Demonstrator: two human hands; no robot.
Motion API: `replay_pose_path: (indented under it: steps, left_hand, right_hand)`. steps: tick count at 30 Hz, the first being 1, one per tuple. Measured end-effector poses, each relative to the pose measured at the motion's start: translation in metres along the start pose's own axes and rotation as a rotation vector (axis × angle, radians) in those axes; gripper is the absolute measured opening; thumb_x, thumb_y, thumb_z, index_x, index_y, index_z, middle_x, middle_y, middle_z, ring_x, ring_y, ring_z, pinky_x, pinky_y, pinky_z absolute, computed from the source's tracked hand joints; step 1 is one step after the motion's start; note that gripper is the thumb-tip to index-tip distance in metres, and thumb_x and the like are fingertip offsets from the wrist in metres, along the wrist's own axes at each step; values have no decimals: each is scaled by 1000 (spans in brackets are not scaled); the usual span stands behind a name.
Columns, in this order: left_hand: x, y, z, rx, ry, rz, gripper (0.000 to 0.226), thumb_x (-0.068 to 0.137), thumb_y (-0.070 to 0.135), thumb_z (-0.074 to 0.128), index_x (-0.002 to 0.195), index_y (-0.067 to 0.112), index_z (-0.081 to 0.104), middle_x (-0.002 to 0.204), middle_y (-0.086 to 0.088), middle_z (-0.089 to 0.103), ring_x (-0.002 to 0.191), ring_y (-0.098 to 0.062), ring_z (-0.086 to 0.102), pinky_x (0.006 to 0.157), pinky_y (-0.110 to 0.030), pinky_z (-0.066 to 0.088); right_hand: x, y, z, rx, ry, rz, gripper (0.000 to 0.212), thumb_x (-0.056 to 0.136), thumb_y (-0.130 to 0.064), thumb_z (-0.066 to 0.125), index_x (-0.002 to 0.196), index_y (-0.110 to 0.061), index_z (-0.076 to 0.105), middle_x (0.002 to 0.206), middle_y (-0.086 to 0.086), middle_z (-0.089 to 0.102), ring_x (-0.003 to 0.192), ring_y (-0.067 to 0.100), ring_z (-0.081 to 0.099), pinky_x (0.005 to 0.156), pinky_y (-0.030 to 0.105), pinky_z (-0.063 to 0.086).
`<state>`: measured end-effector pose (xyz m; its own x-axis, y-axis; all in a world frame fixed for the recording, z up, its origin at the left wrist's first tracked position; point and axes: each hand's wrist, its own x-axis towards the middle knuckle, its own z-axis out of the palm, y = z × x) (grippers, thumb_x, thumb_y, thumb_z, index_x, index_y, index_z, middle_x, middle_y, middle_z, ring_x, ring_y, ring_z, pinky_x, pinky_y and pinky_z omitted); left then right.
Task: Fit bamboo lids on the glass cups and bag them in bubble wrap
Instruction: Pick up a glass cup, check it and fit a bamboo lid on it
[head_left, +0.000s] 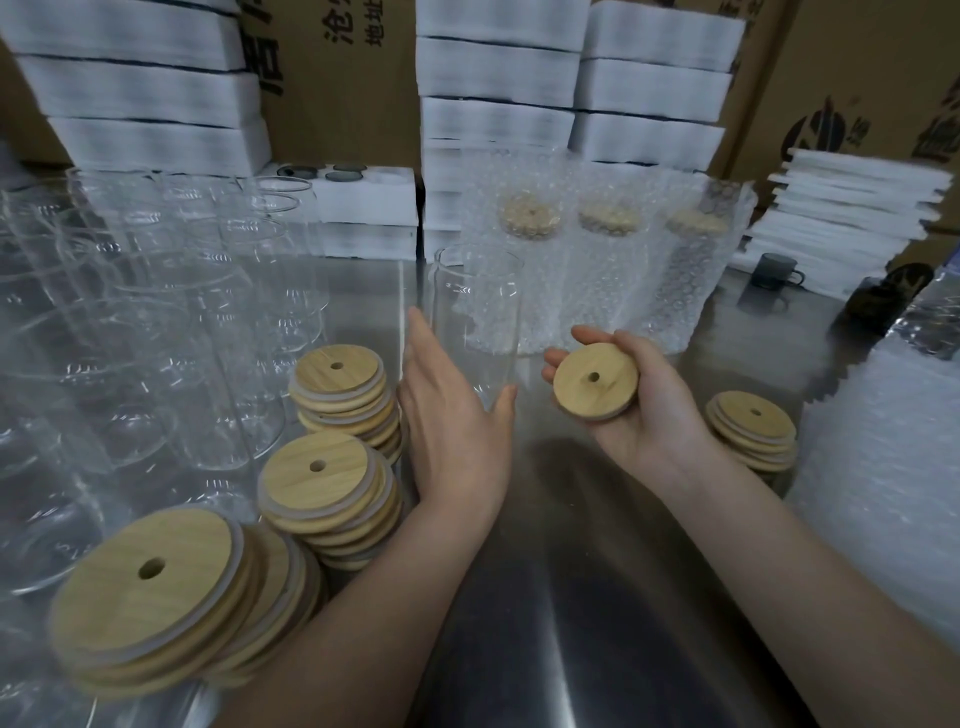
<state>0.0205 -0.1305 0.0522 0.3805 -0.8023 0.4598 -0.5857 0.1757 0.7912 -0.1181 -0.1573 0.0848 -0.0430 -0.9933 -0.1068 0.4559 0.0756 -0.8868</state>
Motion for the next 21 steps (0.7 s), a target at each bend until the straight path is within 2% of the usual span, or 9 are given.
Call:
replay_pose_path:
  steps: [3,7,8,10,12,16,21]
  left_hand:
    - [-3,6,-4,100,24,86,107,83,24,74,154,7,-5,162,-18,3,149,-29,8,115,-25,3]
    - [-11,21,-8,241,95,360,92,87,29,65,152,0,7,160,-25,4,149,-37,7,121,-50,16]
    - [-14,24,-8,248,88,435,87,89,29,62,152,-1,11,160,-25,6,149,-37,7,120,-52,16]
    - [-18,28,-5,238,19,563,80,90,29,58,151,-1,16,160,-24,10,150,-34,6,122,-49,13]
    - [-22,30,-4,191,-118,638,76,92,28,56,152,0,17,161,-20,12,151,-30,4,123,-44,10]
    - [-25,28,-2,136,-392,626,69,98,27,47,154,5,13,164,-11,5,151,-18,-5,123,-37,3]
    - [-24,22,2,173,-470,589,71,101,31,39,155,8,0,164,-7,-8,149,-13,-17,121,-34,-10]
  right_hand:
    - [2,3,0,21,-26,33,42,104,-34,37,101,-9,69,89,19,74,81,28,75,75,36,54]
    - [4,6,1,71,-56,49,50,103,-39,36,95,-6,72,89,21,73,82,28,73,84,40,54]
    - [4,7,0,83,-64,54,53,103,-41,37,91,-7,75,89,20,72,83,28,72,88,40,54]
    - [4,8,-1,105,-82,76,56,102,-45,36,89,-10,77,90,17,73,84,27,72,89,39,53]
    - [3,8,-1,121,-102,102,55,101,-49,37,98,-10,77,98,14,74,92,24,72,84,34,57]
    - [-3,8,3,140,-150,128,60,98,-54,40,88,-11,81,100,10,76,92,21,74,69,28,60]
    - [-3,8,4,62,-146,60,55,100,-50,38,102,-11,76,102,9,75,93,19,73,67,26,59]
